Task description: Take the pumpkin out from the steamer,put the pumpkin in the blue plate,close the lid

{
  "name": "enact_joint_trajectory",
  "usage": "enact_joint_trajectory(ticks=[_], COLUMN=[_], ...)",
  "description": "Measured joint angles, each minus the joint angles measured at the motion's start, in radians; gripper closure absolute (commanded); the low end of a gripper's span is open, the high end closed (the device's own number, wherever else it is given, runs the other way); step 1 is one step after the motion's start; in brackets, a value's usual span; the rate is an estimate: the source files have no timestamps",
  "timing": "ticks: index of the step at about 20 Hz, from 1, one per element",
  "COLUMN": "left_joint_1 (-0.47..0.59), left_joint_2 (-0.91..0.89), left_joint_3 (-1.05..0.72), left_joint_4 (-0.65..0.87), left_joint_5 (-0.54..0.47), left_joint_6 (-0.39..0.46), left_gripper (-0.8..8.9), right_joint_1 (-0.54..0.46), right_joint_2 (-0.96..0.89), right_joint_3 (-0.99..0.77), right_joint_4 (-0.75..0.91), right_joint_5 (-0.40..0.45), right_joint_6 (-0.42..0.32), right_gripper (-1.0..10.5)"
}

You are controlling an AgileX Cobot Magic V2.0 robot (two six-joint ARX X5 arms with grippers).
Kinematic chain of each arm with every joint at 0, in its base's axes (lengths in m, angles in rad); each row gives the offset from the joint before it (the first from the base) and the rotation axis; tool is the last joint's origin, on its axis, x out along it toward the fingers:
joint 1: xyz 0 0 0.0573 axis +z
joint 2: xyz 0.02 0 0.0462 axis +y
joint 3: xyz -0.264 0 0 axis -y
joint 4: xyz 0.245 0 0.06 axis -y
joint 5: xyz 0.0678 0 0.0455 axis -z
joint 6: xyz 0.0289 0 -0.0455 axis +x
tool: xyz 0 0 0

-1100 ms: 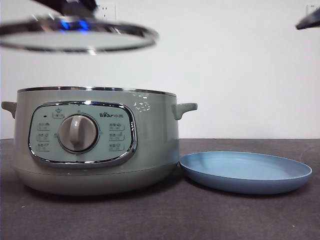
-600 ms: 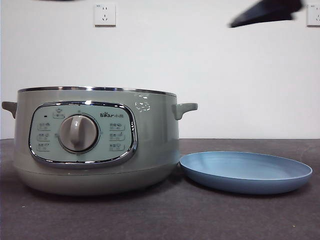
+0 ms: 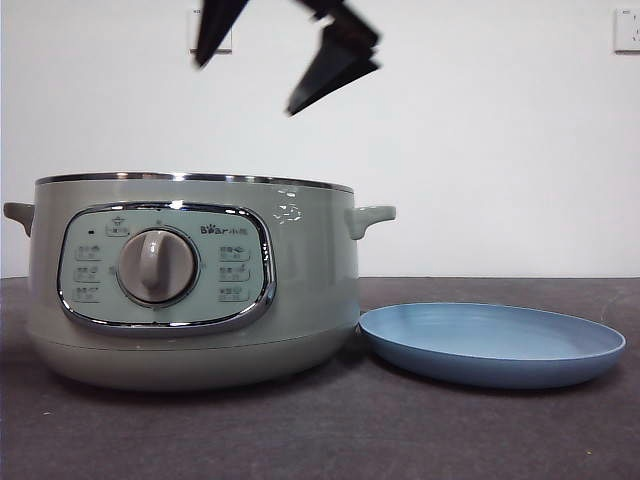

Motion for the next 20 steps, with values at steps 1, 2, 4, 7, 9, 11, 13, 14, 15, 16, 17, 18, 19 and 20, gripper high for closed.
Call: enact_joint_trajectory(ticks=[1,2,4,7,9,11,13,14,15,16,17,18,19,20], left_joint_1=[0.000,0.000,0.000,0.000,0.000,0.000,0.000,0.000,0.000,0.000,0.000,0.000,0.000,0.000], left_joint_2=[0.000,0.003,0.003,0.003,0.002,0.002,0.002,0.002,0.002,0.002,0.002,0.002,0.002,0.002], left_joint_3=[0.000,0.000,0.000,0.000,0.000,0.000,0.000,0.000,0.000,0.000,0.000,0.000,0.000,0.000], left_joint_4=[-0.001,-0.001,-0.001,-0.002,-0.003,-0.019,-0.029,-0.029,-0.029,-0.029,-0.029,-0.029,-0.029,-0.029], left_joint_5=[0.001,0.001,0.001,0.001,0.001,0.001,0.002,0.002,0.001,0.001,0.001,0.001,0.001,0.001], left_joint_6=[0.000,0.000,0.000,0.000,0.000,0.000,0.000,0.000,0.000,0.000,0.000,0.000,0.000,0.000], left_gripper=[8.23,8.23,8.23,8.23,8.23,8.23,8.23,8.23,8.23,8.23,8.23,8.23,8.23,8.23], right_joint_1=[0.019,0.033,0.050,0.058,0.058,0.051,0.050,0.052,0.052,0.052,0.054,0.055,0.057,0.058], right_joint_2=[0.042,0.077,0.145,0.245,0.296,0.316,0.316,0.316,0.316,0.316,0.316,0.315,0.309,0.288], right_joint_3=[0.026,0.035,0.037,0.037,0.037,0.037,0.037,0.037,0.037,0.037,0.037,0.037,0.037,0.037], right_joint_4=[0.000,-0.003,-0.005,-0.005,-0.006,0.001,0.012,0.014,0.015,0.016,0.019,0.021,0.020,0.018], right_joint_5=[0.031,0.037,0.039,0.060,0.066,0.068,0.070,0.070,0.069,0.068,0.068,0.068,0.068,0.068], right_joint_6=[-0.016,-0.030,-0.044,-0.056,-0.058,-0.057,-0.058,-0.058,-0.058,-0.058,-0.058,-0.058,-0.058,-0.058], right_gripper=[4.0,4.0,4.0,4.1,4.1,4.1,5.4,7.0,8.4,9.3,9.5,9.5,9.5,9.5])
